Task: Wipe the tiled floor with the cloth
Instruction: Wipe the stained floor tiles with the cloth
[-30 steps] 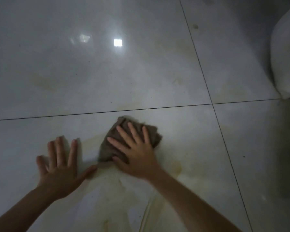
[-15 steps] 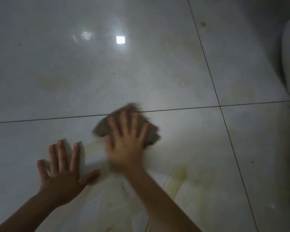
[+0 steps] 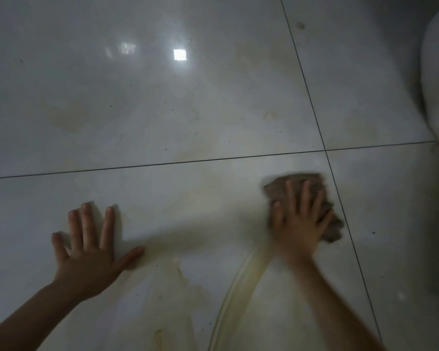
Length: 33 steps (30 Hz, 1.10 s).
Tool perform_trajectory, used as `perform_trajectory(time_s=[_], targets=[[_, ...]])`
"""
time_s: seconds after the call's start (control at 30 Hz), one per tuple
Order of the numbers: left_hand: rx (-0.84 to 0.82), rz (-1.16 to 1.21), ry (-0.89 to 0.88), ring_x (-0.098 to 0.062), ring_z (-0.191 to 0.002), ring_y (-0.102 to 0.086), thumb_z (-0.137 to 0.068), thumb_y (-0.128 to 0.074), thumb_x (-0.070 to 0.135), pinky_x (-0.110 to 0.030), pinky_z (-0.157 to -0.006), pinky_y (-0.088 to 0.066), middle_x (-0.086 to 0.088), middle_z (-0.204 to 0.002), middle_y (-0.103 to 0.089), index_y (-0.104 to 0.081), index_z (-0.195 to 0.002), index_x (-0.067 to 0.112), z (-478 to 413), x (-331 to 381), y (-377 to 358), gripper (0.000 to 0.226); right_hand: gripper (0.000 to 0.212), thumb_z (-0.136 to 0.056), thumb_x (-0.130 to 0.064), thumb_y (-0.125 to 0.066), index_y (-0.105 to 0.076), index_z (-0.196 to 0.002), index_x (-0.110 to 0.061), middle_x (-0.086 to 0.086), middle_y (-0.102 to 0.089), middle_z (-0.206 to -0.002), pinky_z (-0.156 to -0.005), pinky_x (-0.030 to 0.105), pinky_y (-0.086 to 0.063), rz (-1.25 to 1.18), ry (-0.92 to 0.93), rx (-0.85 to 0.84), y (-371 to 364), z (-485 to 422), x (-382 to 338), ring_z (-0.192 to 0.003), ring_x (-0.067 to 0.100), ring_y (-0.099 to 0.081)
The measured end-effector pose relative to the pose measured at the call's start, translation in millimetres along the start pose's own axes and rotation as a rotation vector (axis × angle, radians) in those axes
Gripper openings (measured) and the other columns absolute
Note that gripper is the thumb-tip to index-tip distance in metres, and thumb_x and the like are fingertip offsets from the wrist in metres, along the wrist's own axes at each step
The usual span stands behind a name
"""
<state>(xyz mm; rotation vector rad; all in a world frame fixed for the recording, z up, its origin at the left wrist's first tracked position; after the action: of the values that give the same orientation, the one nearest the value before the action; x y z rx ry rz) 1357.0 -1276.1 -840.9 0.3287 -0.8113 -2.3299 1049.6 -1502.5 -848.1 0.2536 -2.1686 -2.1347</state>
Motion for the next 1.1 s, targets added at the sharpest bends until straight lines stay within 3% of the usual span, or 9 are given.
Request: perform_trajectory(time_s=[0.17, 0.27, 0.43, 0.57, 0.63, 0.73, 0.87, 0.97, 1.1], targets=[[0.014, 0.036, -0.032, -0.026, -0.13, 0.048, -0.041, 0.02, 0.095, -0.054, -0.114, 0.013, -0.007, -0.136, 0.056, 0.043, -0.134, 0.028, 0, 0, 1, 0.117, 0.056, -0.093, -0.052, -0.039, -0.032, -0.147, -0.039, -0.001, -0.02, -0.161, -0.113, 0.066, -0.007, -0.152, 0.536, -0.109, -13, 111, -154, -0.149, 0.035, -0.008], [0.032, 0.05, -0.041, -0.024, -0.131, 0.048, -0.042, 0.019, 0.095, -0.053, -0.115, 0.013, -0.004, -0.137, 0.055, 0.042, -0.134, 0.031, -1, 0, -1, 0.115, 0.054, -0.092, -0.051, -0.042, -0.037, -0.145, -0.04, -0.004, -0.026, -0.159, -0.113, 0.062, -0.015, -0.122, 0.723, -0.078, -10, 102, -126, -0.148, 0.032, -0.015], [0.063, 0.045, -0.042, -0.021, -0.129, 0.05, -0.048, 0.016, 0.094, -0.053, -0.113, 0.013, -0.001, -0.136, 0.056, 0.045, -0.132, 0.034, -5, -3, -3, 0.107, 0.058, -0.093, -0.047, -0.031, -0.037, -0.148, -0.027, 0.012, -0.032, -0.155, -0.108, 0.067, -0.022, 0.005, 0.2, -0.036, 1, 56, 58, -0.143, 0.04, -0.026], [0.09, 0.048, -0.041, -0.017, -0.127, 0.052, -0.051, 0.014, 0.096, -0.054, -0.113, 0.013, 0.001, -0.136, 0.057, 0.044, -0.132, 0.039, -8, -7, -6, 0.103, 0.057, -0.095, -0.046, -0.034, -0.043, -0.146, -0.021, 0.017, -0.035, -0.152, -0.107, 0.07, -0.02, -0.014, -0.162, 0.021, 1, 70, 21, -0.14, 0.046, -0.027], [0.092, 0.041, -0.038, -0.016, -0.125, 0.053, -0.05, 0.015, 0.096, -0.054, -0.113, 0.013, 0.001, -0.134, 0.058, 0.045, -0.131, 0.039, -10, -8, -7, 0.103, 0.058, -0.093, -0.051, -0.035, -0.042, -0.146, -0.026, 0.014, -0.032, -0.154, -0.11, 0.068, -0.015, -0.074, 0.006, 0.044, -3, 81, -58, -0.142, 0.046, -0.023], [0.103, 0.047, -0.029, -0.018, -0.125, 0.053, -0.05, 0.017, 0.095, -0.053, -0.114, 0.013, 0.001, -0.135, 0.057, 0.045, -0.131, 0.041, -12, -9, -8, 0.101, 0.061, -0.092, -0.06, -0.036, -0.035, -0.148, -0.035, 0.005, -0.02, -0.161, -0.112, 0.067, -0.006, -0.174, 0.492, -0.093, -14, 115, -161, -0.148, 0.039, -0.007], [0.156, 0.083, -0.052, -0.02, -0.129, 0.048, -0.054, 0.014, 0.094, -0.053, -0.113, 0.013, 0.0, -0.138, 0.052, 0.04, -0.134, 0.041, -14, -10, -10, 0.099, 0.051, -0.094, -0.051, -0.043, -0.048, -0.141, -0.033, 0.003, -0.034, -0.155, -0.113, 0.062, -0.018, -0.165, 0.88, -0.053, -10, 83, -144, -0.145, 0.036, -0.023], [0.191, 0.09, -0.076, -0.022, -0.131, 0.046, -0.058, 0.012, 0.09, -0.053, -0.113, 0.013, -0.001, -0.138, 0.052, 0.042, -0.133, 0.037, -13, -9, -9, 0.097, 0.054, -0.092, -0.047, -0.037, -0.052, -0.139, -0.023, 0.01, -0.036, -0.153, -0.11, 0.063, -0.023, -0.066, 0.559, 0.044, -6, -9, -62, -0.142, 0.04, -0.029], [0.212, 0.091, -0.122, -0.026, -0.133, 0.045, -0.057, 0.016, 0.088, -0.056, -0.111, 0.016, -0.004, -0.137, 0.055, 0.047, -0.131, 0.035, -13, -8, -10, 0.095, 0.08, -0.083, -0.067, -0.026, -0.04, -0.14, -0.013, 0.018, -0.025, -0.156, -0.11, 0.07, -0.005, -0.076, 0.033, -0.095, -9, -66, -26, -0.144, 0.045, -0.014]])
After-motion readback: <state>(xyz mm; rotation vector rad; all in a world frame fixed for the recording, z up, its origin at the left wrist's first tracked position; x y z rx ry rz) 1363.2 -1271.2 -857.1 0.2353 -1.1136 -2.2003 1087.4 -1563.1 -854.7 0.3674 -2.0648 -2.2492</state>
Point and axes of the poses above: each hand's wrist, its own z-axis away from the middle knuckle, its own y-axis out of the back of the hand, x = y × z, the point moved 6 cm from there along -z, towards the middle knuckle
